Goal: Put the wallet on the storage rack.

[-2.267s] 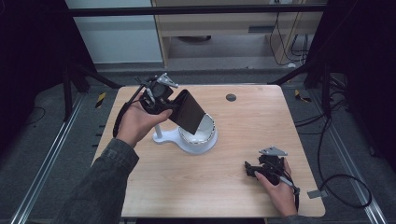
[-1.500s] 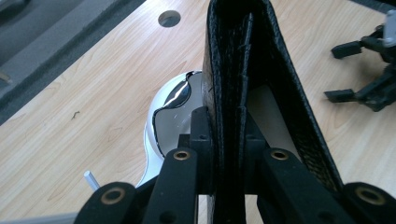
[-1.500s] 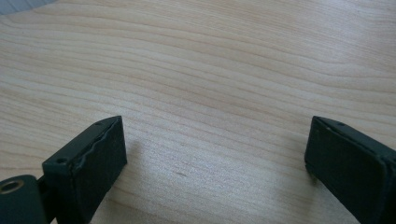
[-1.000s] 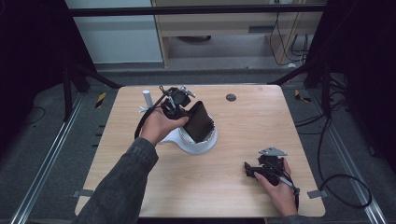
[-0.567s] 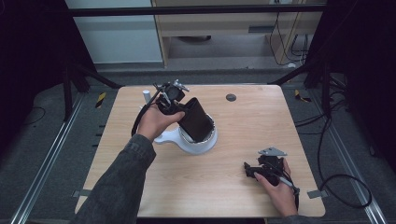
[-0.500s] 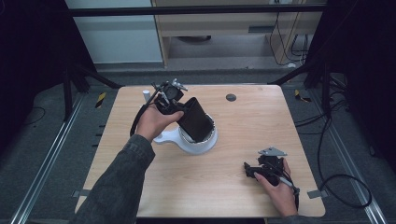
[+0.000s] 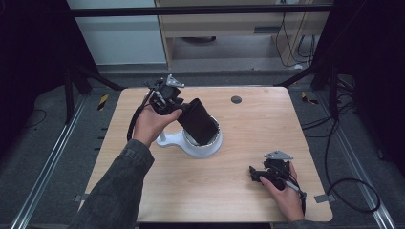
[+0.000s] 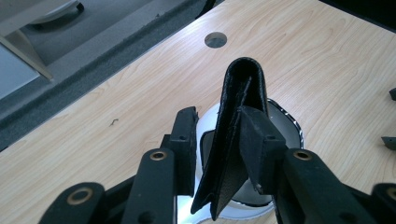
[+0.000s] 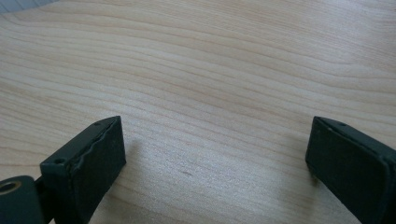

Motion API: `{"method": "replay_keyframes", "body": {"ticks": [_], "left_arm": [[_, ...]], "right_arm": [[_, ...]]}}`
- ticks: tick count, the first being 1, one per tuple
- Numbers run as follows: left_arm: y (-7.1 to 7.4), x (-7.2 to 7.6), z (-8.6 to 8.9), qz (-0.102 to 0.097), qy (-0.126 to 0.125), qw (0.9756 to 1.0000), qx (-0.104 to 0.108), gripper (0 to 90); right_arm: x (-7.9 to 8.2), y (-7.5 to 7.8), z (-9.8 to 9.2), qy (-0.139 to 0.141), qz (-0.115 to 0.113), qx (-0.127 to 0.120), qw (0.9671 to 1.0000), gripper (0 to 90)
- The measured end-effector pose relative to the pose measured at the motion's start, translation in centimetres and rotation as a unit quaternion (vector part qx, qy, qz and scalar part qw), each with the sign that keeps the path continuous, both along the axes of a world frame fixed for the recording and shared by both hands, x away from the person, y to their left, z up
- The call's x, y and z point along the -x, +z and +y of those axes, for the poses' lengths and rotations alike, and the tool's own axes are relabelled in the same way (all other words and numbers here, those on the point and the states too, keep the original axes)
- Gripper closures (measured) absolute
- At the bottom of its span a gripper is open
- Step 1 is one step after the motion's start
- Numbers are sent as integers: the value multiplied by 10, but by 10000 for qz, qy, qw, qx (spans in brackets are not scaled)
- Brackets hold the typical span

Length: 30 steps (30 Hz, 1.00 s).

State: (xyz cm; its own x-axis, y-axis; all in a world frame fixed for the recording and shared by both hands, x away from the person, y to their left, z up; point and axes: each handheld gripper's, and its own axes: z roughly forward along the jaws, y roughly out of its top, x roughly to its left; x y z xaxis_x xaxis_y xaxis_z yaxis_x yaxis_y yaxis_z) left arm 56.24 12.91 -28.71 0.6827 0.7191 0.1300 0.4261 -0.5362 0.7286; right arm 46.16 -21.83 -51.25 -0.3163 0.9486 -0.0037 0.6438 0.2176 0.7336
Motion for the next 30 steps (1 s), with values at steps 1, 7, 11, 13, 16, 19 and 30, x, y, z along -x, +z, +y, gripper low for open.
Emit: {"method": "replay_keyframes", "body": {"ticks": [1,7,11,13,16,19,30], "left_arm": [[1,1,0,-33,-11,10000,-42,655],[4,11,-2,-244,-28,9997,-69,541],[3,18,-2,-293,-38,9995,-129,399],[3,23,-1,-306,-44,9995,-94,314],[1,29,1,-275,-124,9995,48,237],[-3,36,1,-253,-202,9995,47,180],[-11,56,3,-340,-311,9989,33,103]], "right_arm": [[0,0,0,3,-1,7,10000,51],[0,0,0,6,-2,9,10000,51],[0,0,0,12,-4,11,10000,51],[0,0,0,13,-6,10,10000,51],[0,0,0,13,-5,10,10000,51],[0,0,1,8,6,-7,10000,51],[1,0,1,20,3,4,10000,51]]}}
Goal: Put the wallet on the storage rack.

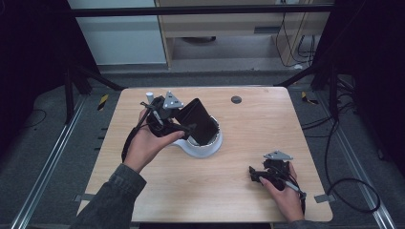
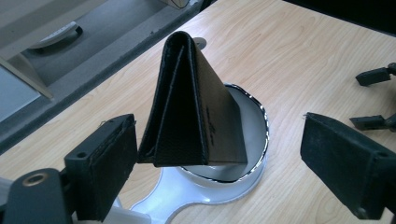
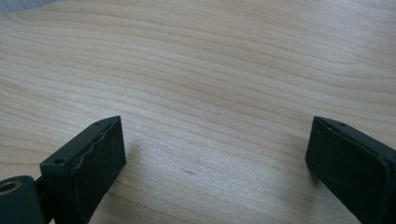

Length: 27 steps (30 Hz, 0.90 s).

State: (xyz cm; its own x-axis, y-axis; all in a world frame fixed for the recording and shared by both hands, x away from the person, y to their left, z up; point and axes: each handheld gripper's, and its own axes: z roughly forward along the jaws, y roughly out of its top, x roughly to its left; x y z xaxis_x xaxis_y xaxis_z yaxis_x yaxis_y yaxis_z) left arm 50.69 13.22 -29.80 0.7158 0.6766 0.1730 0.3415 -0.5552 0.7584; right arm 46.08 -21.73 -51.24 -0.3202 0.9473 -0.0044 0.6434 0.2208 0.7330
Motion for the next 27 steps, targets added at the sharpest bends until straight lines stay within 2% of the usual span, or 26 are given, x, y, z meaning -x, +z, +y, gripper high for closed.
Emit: {"method": "replay_keyframes", "body": {"ticks": [2,5,8,11,14,18,22,27], "left_arm": [[-3,3,0,-14,12,10000,26,99],[-7,8,2,-39,18,10000,-51,87],[-11,14,4,-42,28,10000,-1,82],[-12,19,7,-76,17,9999,-101,75],[-15,23,9,-97,17,9999,-48,71],[-21,28,13,-124,41,9998,-129,71],[-31,34,16,-14,13,10000,-97,66],[-40,42,18,-11,-38,9998,-186,65]], "right_arm": [[0,0,0,3,3,-2,10000,51],[0,0,0,-4,3,-20,10000,51],[0,0,1,-2,12,-32,10000,51],[1,0,1,2,4,-26,10000,51],[1,0,1,6,0,-18,10000,51],[1,0,1,6,0,-18,10000,51],[1,0,1,6,1,-19,10000,51],[1,0,1,7,2,-20,10000,50]]}}
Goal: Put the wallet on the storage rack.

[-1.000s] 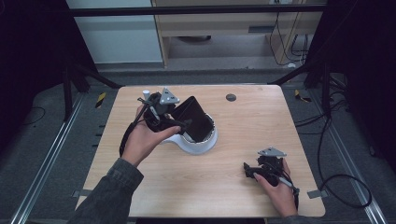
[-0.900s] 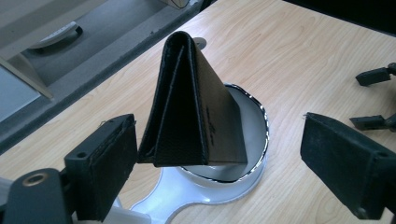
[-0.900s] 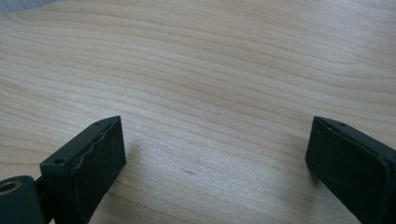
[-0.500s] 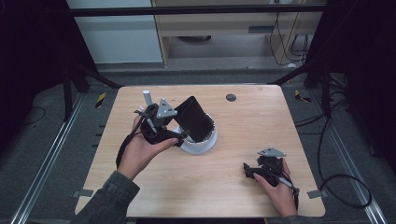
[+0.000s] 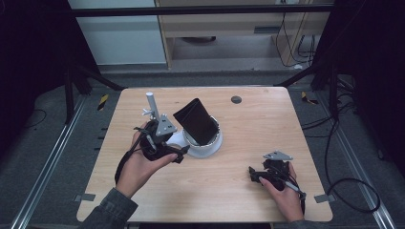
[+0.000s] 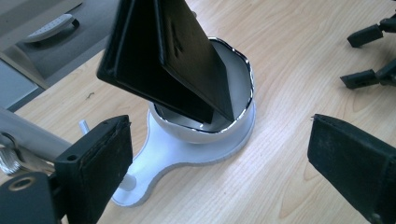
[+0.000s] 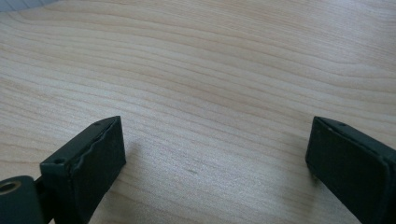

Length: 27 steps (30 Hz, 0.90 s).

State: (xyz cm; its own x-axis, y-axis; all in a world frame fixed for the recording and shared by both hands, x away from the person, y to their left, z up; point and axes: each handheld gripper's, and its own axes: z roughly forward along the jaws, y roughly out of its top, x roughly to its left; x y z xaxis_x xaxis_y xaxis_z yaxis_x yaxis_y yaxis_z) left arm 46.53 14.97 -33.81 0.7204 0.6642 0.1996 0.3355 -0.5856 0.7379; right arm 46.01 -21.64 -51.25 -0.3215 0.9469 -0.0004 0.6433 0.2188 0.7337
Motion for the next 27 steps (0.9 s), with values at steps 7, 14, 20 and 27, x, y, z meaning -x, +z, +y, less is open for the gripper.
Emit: {"method": "replay_keyframes", "body": {"ticks": [7,14,20,27], "left_arm": [[-26,9,1,219,7,9997,100,61],[-62,21,4,468,2,9989,18,53],[-87,22,11,674,110,9976,77,48],[-108,20,22,839,271,9961,91,48]], "right_arm": [[0,0,0,-2,0,1,10000,50],[2,0,1,7,0,-5,10000,51],[2,0,1,15,-13,17,10000,50],[2,0,1,9,11,-12,10000,48]]}}
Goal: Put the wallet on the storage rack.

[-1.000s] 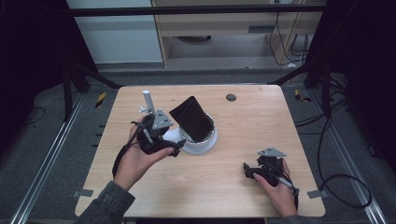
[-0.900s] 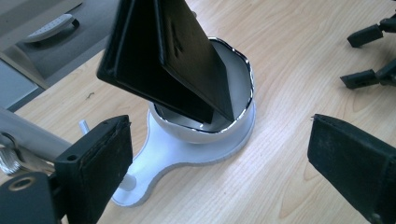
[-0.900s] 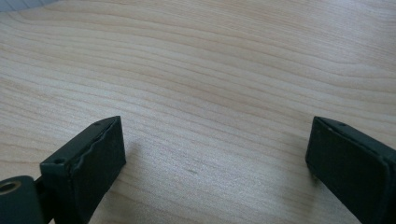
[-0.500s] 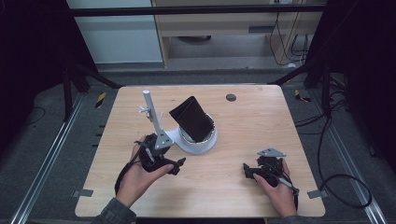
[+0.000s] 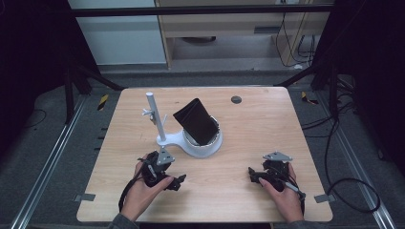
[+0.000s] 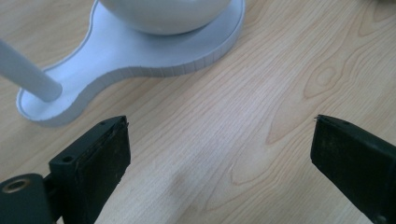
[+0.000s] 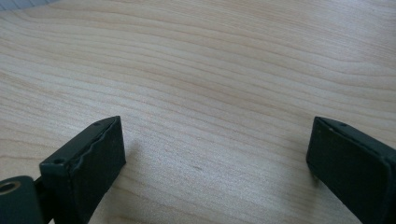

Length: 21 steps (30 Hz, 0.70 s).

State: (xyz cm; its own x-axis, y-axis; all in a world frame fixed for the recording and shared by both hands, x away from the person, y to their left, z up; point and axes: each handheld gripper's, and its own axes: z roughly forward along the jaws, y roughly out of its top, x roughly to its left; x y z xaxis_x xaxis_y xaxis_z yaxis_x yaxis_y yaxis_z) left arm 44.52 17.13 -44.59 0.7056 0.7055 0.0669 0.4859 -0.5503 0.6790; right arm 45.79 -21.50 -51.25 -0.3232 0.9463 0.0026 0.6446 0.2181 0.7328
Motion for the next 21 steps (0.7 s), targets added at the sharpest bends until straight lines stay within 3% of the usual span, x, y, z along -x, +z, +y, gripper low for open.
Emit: {"method": "replay_keyframes", "body": {"ticks": [9,21], "left_arm": [[-15,-1,19,116,227,9997,5,50],[-26,-4,52,86,650,9978,24,55]], "right_arm": [[0,0,0,-2,0,0,10000,47],[0,0,0,-2,1,0,10000,47]]}}
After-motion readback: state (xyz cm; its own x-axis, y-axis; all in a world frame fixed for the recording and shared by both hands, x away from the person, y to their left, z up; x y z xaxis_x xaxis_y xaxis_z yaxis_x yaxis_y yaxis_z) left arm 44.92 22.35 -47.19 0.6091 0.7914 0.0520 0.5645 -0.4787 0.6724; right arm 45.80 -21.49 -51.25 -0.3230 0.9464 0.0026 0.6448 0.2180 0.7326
